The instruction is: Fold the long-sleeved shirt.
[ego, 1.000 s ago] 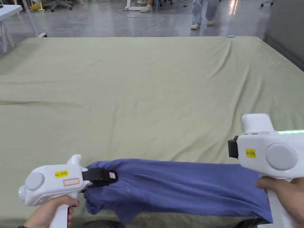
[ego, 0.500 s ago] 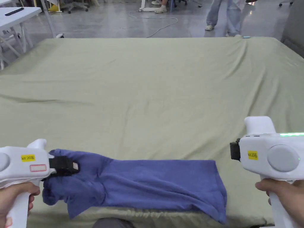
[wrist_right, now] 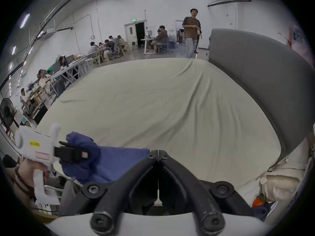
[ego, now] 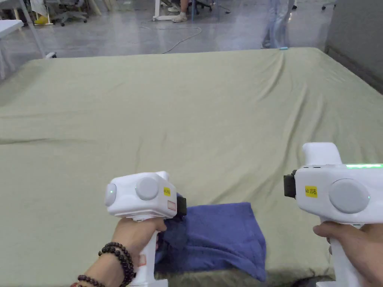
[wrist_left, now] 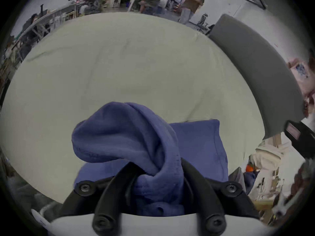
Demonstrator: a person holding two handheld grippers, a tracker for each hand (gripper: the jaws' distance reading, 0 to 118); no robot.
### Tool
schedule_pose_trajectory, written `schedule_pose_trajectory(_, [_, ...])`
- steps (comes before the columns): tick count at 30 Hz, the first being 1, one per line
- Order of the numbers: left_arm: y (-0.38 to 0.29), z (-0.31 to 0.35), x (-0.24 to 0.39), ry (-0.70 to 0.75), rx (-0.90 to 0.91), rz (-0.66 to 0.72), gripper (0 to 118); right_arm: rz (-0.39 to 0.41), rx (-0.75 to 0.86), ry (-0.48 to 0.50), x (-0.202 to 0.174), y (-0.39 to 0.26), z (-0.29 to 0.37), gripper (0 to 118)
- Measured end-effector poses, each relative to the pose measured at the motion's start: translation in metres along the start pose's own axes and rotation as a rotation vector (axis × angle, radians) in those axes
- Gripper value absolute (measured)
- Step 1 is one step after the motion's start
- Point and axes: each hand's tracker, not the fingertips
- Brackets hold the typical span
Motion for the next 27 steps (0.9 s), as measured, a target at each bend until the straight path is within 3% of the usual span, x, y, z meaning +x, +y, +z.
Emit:
schedule_pose_trajectory(2, [-0.002,-0.006,0.006,-0.063,0.021,0.045,60,-0.011,0.001,-0.011,0.006,-0.001,0.001,0])
schedule_pose_trajectory(4, [-0.005,-0.008,0.014,-0.186,0.036,0.037,66,-0.022,-0.003,-0.012,0.011,-0.003,0.000,0])
schedule_pose_trajectory(6, [-0.004,-0.011,0.027,-0.224,0.002,0.026,88,-0.038,-0.013,-0.010,0.015,-0.004,-0.003,0])
schedule_pose_trajectory(9, [-0.004,-0.007,0.041,-0.352,0.010,0.002,92,-0.064,-0.009,-0.021,0.019,-0.004,-0.001,0])
schedule_pose_trajectory(14, [0.004,0.035,0.029,-0.343,0.154,0.028,92,-0.065,-0.003,-0.019,0.021,-0.004,0.003,0])
schedule_pose_trajectory(15, [0.004,0.044,0.024,-0.307,0.192,0.022,86,-0.064,-0.001,-0.018,0.021,-0.004,0.004,0])
schedule_pose_trajectory(16, [0.002,0.052,0.018,-0.253,0.235,-0.016,63,-0.064,0.001,-0.017,0.022,-0.004,0.004,0])
schedule_pose_trajectory(17, [-0.002,0.057,0.016,-0.198,0.277,-0.056,21,-0.064,0.002,-0.017,0.022,-0.004,0.004,0])
schedule_pose_trajectory(18, [-0.006,0.058,0.015,-0.116,0.306,-0.122,0,-0.064,0.004,-0.016,0.022,-0.004,0.005,0])
schedule_pose_trajectory(19, [-0.014,0.057,0.016,-0.023,0.341,-0.164,0,-0.062,0.006,-0.014,0.021,-0.004,0.005,0])
schedule_pose_trajectory(24, [-0.050,0.004,0.038,0.071,0.244,-0.349,0,-0.058,-0.001,-0.004,0.020,-0.008,0.004,0])
schedule_pose_trajectory(27, [-0.059,-0.038,0.057,0.068,0.205,-0.385,0,-0.060,-0.004,-0.007,0.022,-0.010,0.004,0])
